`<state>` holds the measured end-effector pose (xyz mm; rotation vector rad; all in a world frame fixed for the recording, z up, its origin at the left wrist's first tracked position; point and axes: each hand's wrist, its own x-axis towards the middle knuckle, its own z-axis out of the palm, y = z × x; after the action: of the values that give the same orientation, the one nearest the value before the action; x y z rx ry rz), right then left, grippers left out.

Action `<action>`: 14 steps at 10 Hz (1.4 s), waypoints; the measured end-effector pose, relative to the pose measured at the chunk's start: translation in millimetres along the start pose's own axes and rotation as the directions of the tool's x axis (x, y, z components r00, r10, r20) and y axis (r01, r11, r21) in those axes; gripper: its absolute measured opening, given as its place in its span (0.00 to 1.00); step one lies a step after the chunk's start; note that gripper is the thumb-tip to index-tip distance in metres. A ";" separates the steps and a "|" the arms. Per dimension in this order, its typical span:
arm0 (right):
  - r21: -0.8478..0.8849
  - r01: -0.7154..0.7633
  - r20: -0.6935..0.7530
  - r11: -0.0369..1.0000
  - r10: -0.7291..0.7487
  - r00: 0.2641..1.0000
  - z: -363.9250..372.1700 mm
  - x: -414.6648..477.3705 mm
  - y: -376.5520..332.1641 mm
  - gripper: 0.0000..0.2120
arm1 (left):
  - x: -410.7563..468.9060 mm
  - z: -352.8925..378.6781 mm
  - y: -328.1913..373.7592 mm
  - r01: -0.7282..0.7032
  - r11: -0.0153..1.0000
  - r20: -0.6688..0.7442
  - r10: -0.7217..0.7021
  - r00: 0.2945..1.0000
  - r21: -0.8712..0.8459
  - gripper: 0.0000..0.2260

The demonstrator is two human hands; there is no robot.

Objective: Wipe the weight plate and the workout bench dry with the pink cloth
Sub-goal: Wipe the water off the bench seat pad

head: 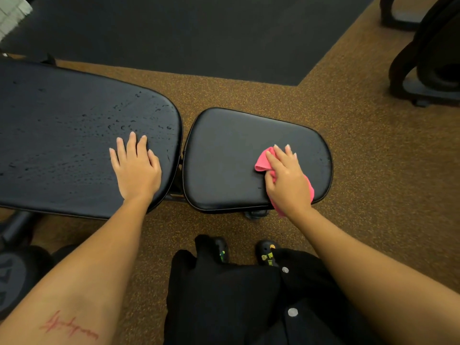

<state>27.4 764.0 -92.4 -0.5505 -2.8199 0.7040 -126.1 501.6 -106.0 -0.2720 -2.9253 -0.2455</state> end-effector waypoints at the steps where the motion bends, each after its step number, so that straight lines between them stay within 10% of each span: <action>1: 0.002 0.093 0.006 0.996 -0.093 0.996 3.5 -18.6 -9.1 0.23 | 0.0 -0.5 1.6 0.002 1.000 -0.002 -0.002 1.000 -0.009 0.19; 3: 0.004 0.277 0.102 0.961 -0.276 0.956 2.9 -41.0 -4.9 0.22 | -0.3 0.4 0.9 0.003 1.000 -0.004 -0.003 1.000 -0.003 0.19; 5: -0.026 0.004 0.000 1.000 -0.004 1.000 -4.5 -9.5 4.8 0.22 | -0.9 0.1 1.5 0.005 1.000 -0.008 -0.005 1.000 -0.010 0.18; 8: 0.002 0.255 0.034 0.967 -0.255 0.966 13.5 -35.3 -29.7 0.23 | 1.9 -2.1 4.4 0.008 1.000 -0.022 -0.009 1.000 -0.022 0.18; 12: 0.062 -0.391 -0.137 0.918 0.396 0.908 -39.2 26.3 81.9 0.22 | 0.0 1.3 3.2 0.005 1.000 -0.037 -0.005 0.999 -0.007 0.19; 14: 0.032 -0.302 -0.165 0.953 0.303 0.939 -28.2 27.0 59.7 0.21 | 0.3 3.5 2.8 0.009 1.000 -0.036 -0.008 0.999 0.015 0.18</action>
<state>28.6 835.3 -94.4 -1.0092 -2.6022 0.6800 -126.4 505.1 -108.9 -0.2503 -2.8919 -0.2278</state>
